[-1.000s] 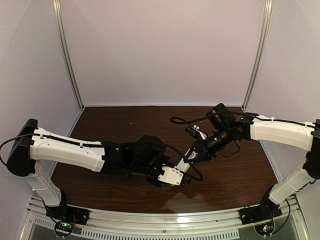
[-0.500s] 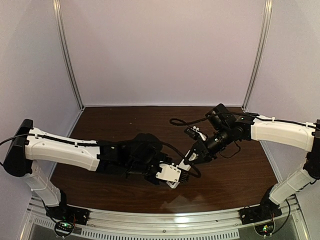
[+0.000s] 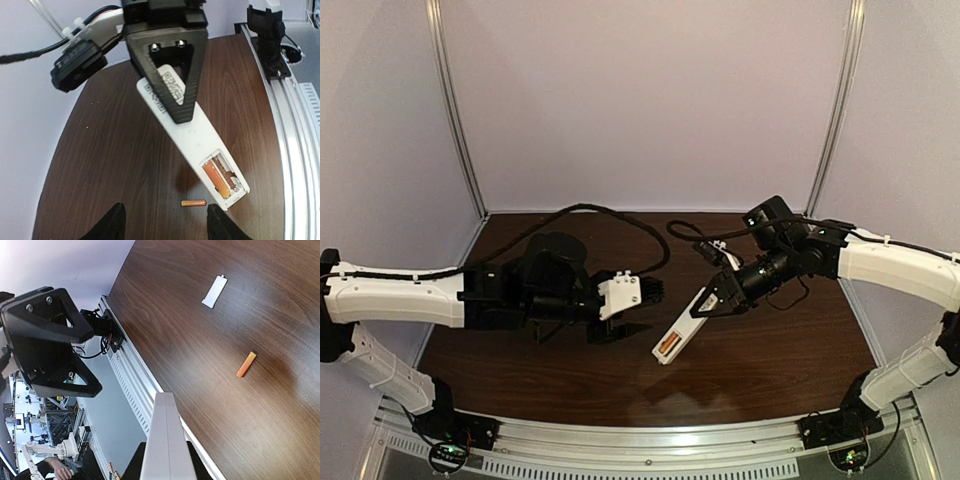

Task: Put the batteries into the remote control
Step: Load the battery into the battery compartment.

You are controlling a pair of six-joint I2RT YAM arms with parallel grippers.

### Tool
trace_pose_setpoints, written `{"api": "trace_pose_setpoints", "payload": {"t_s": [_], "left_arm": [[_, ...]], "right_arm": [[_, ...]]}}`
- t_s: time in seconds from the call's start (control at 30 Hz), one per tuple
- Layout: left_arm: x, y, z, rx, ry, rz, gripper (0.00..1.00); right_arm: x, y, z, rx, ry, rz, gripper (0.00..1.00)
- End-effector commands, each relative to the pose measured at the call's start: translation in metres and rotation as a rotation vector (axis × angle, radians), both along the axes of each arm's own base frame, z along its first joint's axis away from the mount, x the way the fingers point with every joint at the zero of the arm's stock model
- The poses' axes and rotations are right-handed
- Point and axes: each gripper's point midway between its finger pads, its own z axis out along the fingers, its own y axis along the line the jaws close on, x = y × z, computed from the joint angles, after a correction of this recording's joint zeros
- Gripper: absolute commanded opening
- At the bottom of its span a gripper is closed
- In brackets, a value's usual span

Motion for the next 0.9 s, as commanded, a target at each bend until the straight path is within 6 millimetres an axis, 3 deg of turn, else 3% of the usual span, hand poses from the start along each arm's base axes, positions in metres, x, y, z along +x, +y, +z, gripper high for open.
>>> {"api": "trace_pose_setpoints", "payload": {"t_s": [0.0,0.13,0.3,0.87], "left_arm": [[-0.001,0.003,0.018,-0.197,0.301,0.056,0.57],[0.005,-0.001,0.025,-0.281,0.488,0.071,0.57],[0.003,-0.014,0.017,-0.302,0.622,0.06,0.58],[0.014,-0.035,-0.011,-0.248,0.697,0.098,0.44]], "right_arm": [[0.015,0.004,0.026,0.05,-0.125,-0.02,0.0],[0.019,0.006,0.034,0.067,-0.151,-0.033,0.0],[0.027,0.004,0.04,0.063,-0.196,-0.069,0.0],[0.025,0.006,0.045,0.095,-0.181,-0.073,0.0]]}}
